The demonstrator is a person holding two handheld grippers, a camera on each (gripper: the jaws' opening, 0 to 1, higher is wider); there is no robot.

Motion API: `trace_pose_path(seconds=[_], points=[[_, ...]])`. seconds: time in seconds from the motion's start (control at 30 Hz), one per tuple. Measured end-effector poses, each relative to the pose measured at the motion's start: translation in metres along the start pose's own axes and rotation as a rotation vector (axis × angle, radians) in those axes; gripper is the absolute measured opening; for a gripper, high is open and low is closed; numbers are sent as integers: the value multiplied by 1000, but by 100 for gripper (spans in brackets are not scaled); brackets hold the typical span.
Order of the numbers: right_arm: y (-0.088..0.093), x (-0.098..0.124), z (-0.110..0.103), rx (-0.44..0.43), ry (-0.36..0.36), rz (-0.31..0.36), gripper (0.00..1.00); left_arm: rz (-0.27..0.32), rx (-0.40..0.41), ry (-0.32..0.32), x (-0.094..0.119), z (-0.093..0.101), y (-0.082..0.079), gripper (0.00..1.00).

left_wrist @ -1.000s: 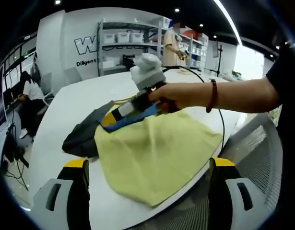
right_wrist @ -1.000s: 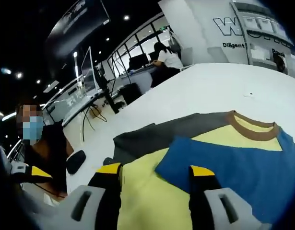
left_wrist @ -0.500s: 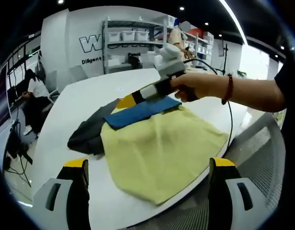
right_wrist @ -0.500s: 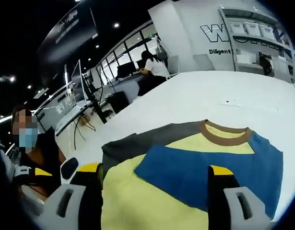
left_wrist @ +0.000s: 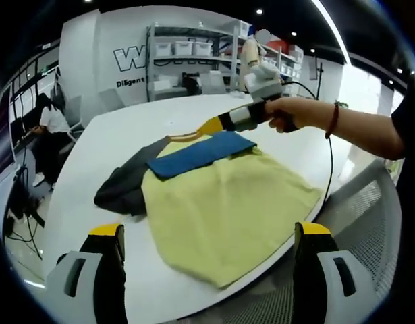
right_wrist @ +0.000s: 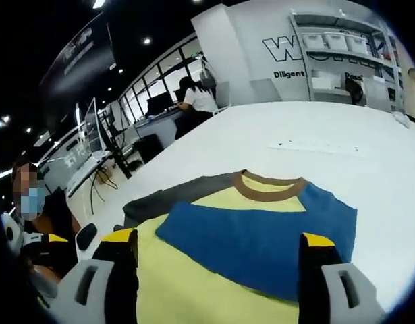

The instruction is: Fold the garment on the visible template until the final outline fits inside the template.

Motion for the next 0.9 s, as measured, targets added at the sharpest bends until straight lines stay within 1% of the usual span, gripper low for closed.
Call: trace_pose_path(seconds=[0.07, 0.13, 0.2, 0.27, 0.33, 0.43, 0.57, 0.63, 0.67, 0.7, 0.73, 0.77, 0.83, 0.9], points=[[2, 2, 5, -2, 10, -3, 98, -2, 0, 2, 0, 0, 0, 99], [5, 8, 14, -7, 35, -5, 98, 0, -3, 1, 0, 1, 0, 99], [9, 18, 31, -19, 73, -5, 97, 6, 11, 10, -1, 1, -1, 99], [16, 23, 43, -23, 118, -18, 95, 6, 14, 12, -1, 2, -2, 99], [23, 30, 57, -54, 150, -17, 93, 9, 18, 12, -1, 3, -2, 99], [32, 34, 68, -81, 174, -33, 87, 28, 27, 10, 0, 3, -5, 99], [38, 37, 74, -99, 182, -35, 78, 37, 37, 4, 1, 1, -6, 99], [44, 38, 76, -106, 194, -43, 73, 44, 37, 2, 2, 1, -6, 99], [47, 39, 77, -108, 201, -46, 69, 43, 38, 1, 2, 1, -6, 99], [50, 41, 81, -112, 231, -55, 64, 45, 36, -3, 2, 0, -6, 99], [51, 42, 81, -108, 237, -55, 60, 45, 36, -5, 2, 0, -6, 99], [54, 42, 82, -111, 247, -59, 54, 54, 28, -21, 3, -1, -7, 99], [58, 44, 86, -128, 269, -55, 47, 58, 23, -26, 4, -1, -7, 99], [62, 42, 92, -148, 288, -68, 42, 66, 30, -23, 5, -2, -8, 99]])
Point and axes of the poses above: the point that each gripper's makers call its tool centre point, and the gripper's own axes: x roughly backward along the fingers, z roughly to its right, y roughly out of its underside, the point moved 3 cm from there along x, roughly backward along the fingers, and after that the axes turned 13 degrees about -z, right-handed, at the moved point
